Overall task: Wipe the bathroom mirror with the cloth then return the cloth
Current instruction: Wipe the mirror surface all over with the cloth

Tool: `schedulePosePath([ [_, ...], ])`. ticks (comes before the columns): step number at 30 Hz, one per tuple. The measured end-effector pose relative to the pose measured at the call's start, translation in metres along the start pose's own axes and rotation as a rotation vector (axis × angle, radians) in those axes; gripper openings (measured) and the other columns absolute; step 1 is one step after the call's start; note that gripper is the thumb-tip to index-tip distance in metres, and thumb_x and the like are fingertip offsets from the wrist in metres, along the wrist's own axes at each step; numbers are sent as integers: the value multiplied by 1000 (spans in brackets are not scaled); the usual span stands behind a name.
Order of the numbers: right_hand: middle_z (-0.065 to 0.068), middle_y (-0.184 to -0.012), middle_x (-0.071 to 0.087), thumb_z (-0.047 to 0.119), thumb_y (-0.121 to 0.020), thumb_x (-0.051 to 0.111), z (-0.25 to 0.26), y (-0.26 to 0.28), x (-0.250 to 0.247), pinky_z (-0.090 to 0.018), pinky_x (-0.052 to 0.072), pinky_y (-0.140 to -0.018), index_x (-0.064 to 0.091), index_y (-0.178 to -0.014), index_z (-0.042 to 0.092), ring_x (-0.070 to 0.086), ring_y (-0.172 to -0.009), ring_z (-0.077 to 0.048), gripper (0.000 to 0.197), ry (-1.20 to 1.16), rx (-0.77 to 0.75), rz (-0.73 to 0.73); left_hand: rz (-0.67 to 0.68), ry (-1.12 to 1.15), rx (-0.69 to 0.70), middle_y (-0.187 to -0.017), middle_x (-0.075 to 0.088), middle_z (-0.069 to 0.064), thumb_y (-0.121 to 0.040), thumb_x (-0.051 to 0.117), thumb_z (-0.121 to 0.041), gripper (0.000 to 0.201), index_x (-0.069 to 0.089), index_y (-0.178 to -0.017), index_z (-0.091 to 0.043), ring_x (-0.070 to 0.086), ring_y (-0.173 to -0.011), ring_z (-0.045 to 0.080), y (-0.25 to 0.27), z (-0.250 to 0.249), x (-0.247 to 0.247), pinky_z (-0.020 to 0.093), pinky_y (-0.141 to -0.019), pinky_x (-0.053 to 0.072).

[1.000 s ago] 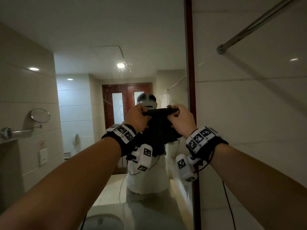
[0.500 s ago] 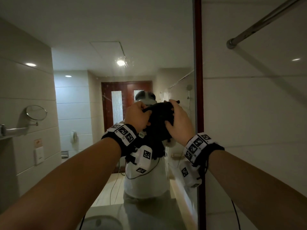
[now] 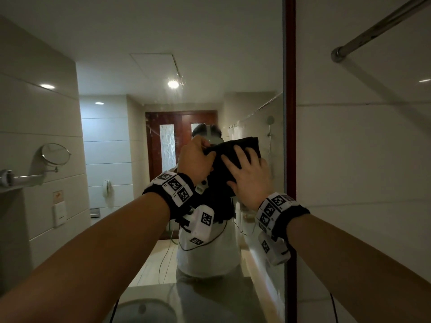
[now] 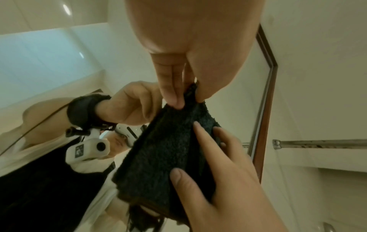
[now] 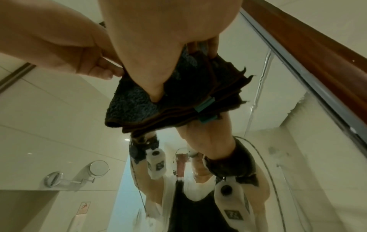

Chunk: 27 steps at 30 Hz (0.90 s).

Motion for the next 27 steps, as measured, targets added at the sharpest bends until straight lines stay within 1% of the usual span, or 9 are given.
schedulePosePath([
  [3,-9,-160,23,42,-85,67,2,1,9,-55,38,-101,32,-152,28,28,-140,-40,76,-5,18,22,-55,-158,131,-96,63,-3,-85,67,-17,14,61,-99,-18,63,-88,17,-3,5,-18,41,-81,56],
  [5,-7,-163,17,39,-87,66,5,0,10,-59,35,-105,27,-154,29,23,-143,-42,78,4,11,31,-112,-328,181,-108,59,-3,-85,68,-26,18,64,-102,-22,54,-104,19,-3,8,-31,42,-90,50],
  [7,-7,-165,2,41,-89,61,10,0,11,-62,24,-111,10,-157,34,8,-146,-45,85,13,-27,83,-166,-499,168,-124,53,-1,-85,68,-32,23,66,-107,-27,44,-118,25,-1,11,-45,48,-96,41],
  [9,-8,-164,-15,46,-89,59,12,3,14,-65,12,-115,-6,-155,39,-8,-146,-47,93,23,-38,169,-187,-592,177,-135,46,-2,-82,70,-34,29,65,-110,-32,37,-127,29,0,17,-57,57,-99,36],
  [11,-9,-163,-18,49,-91,57,13,4,14,-67,10,-115,-7,-154,42,-12,-146,-48,90,32,-30,162,-158,-656,190,-144,39,-4,-78,72,-35,42,59,-118,-38,30,-134,32,-1,26,-65,63,-99,34],
  [14,-9,-162,-23,51,-96,49,16,0,15,-70,8,-114,-8,-153,45,-15,-145,-49,81,24,-18,176,-59,-730,162,-151,28,-4,-76,75,-35,60,48,-130,-42,21,-140,36,-3,36,-70,67,-99,32],
  [17,-9,-160,-29,50,-97,48,20,0,14,-71,6,-113,-13,-151,47,-20,-144,-50,81,25,-24,219,-41,-764,152,-152,26,-3,-75,77,-35,72,40,-136,-44,19,-140,37,-3,39,-70,67,-99,32],
  [22,-7,-153,-42,52,-98,46,35,17,25,-74,-1,-112,-20,-149,46,-29,-139,-51,84,68,-87,331,-63,-803,155,-153,24,-2,-74,77,-31,75,40,-138,-42,19,-139,36,-4,39,-68,65,-99,29],
  [27,-8,-151,-44,52,-97,45,41,15,29,-76,-6,-108,-23,-146,50,-33,-136,-53,84,46,-88,349,-128,-856,199,-151,28,-1,-73,73,-29,74,39,-138,-38,24,-135,35,-4,44,-65,69,-98,30],
])
Point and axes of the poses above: each hand's wrist, its own y-axis away from the middle knuckle, its own x-axis out of the palm, z = x × y, the point moved 4 cm from there along -y, towards the middle knuckle
